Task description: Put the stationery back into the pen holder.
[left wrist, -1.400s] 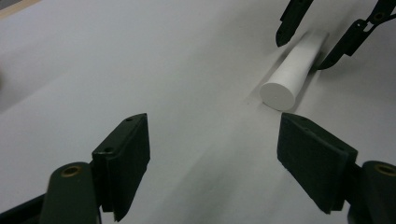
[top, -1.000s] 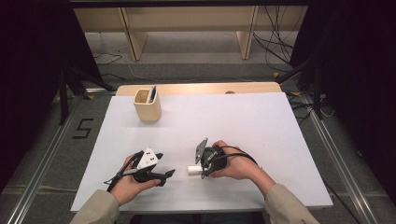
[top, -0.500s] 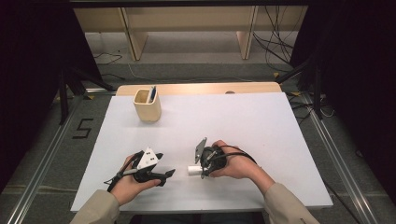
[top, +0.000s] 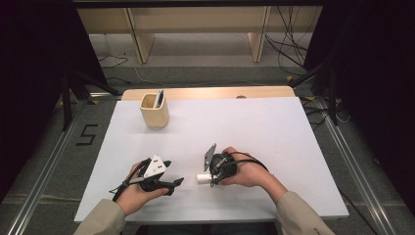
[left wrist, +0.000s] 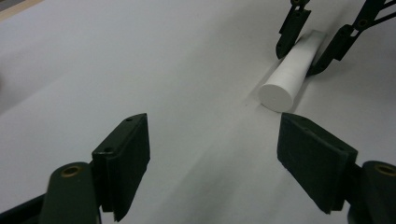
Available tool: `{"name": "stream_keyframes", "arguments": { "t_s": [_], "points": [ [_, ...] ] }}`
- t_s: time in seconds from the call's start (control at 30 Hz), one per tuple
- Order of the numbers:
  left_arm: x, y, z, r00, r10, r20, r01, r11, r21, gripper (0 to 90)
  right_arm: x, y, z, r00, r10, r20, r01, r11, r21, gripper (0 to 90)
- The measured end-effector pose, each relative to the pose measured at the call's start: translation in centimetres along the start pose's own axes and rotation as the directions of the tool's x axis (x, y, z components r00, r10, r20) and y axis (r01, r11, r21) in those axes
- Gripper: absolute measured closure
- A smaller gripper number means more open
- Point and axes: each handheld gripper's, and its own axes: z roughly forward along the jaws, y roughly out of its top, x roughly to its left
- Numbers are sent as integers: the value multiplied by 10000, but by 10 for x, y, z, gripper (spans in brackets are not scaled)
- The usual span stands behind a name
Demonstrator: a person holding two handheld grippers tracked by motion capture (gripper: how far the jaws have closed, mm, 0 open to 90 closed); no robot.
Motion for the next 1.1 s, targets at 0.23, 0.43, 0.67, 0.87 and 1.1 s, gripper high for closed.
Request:
{"name": "stream_keyframes", "arguments": {
  "t_s": [0.23,0.43,0.67,0.87,1.1],
  "points": [
    [-1,0,0,10000,4,28,-4,10000,1,255,0,0,0,10000,3,-24,-3,10000,-37,651],
    [-1,0,1,10000,9,28,-9,10000,-9,255,-1,0,0,9999,84,-132,-85,10000,-32,670],
    [-1,0,0,10000,50,25,-50,10000,19,255,-1,0,0,9997,107,-230,-107,9999,-4,687],
    [-1,0,0,10000,58,25,-58,10000,8,255,-1,0,0,9998,-5,-205,4,10000,-50,707],
    [0,0,0,10000,9,7,-9,10000,-30,256,1,0,-1,9999,-27,-154,26,10000,-33,710]
  ]
}}
